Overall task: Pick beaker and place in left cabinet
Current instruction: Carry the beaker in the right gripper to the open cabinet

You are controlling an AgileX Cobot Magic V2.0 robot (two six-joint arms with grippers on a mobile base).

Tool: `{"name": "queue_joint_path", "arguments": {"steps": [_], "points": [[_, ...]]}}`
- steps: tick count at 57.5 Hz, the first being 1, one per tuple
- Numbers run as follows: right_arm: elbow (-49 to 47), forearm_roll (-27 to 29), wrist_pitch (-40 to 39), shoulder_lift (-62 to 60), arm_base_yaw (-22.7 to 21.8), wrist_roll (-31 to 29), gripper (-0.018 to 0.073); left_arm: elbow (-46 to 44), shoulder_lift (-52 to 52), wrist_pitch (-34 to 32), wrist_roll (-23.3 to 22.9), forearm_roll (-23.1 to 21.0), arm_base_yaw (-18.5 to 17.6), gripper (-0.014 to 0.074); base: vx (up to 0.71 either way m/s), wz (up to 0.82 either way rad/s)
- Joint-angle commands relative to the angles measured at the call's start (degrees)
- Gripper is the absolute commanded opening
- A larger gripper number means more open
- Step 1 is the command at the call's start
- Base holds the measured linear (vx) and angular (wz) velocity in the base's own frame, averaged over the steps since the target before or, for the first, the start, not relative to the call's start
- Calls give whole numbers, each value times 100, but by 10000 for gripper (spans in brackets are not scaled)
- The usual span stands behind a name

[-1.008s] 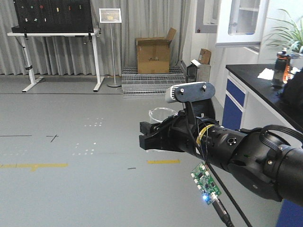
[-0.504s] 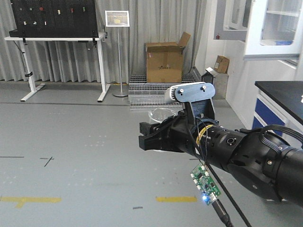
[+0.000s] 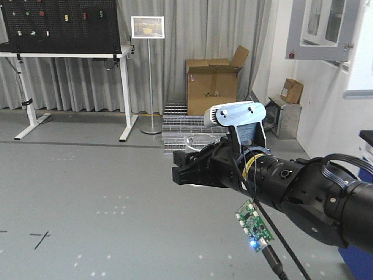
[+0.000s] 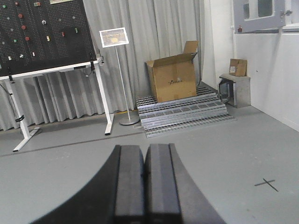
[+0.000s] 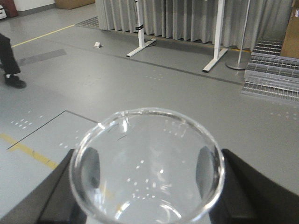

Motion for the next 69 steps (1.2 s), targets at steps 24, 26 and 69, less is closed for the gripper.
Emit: {"name": "queue_joint_path", "arguments": {"steps": [24, 26, 69], "points": [[-225, 7, -416, -182, -21, -39, -1, 90, -110, -484, -15, -18, -3, 1, 72, -2], [-225, 7, -416, -182, -21, -39, -1, 90, -110, -484, -15, -18, -3, 1, 73, -2], [-225, 7, -416, -181, -21, -39, -1, 90, -110, -484, -15, -18, -3, 1, 72, 0]]}}
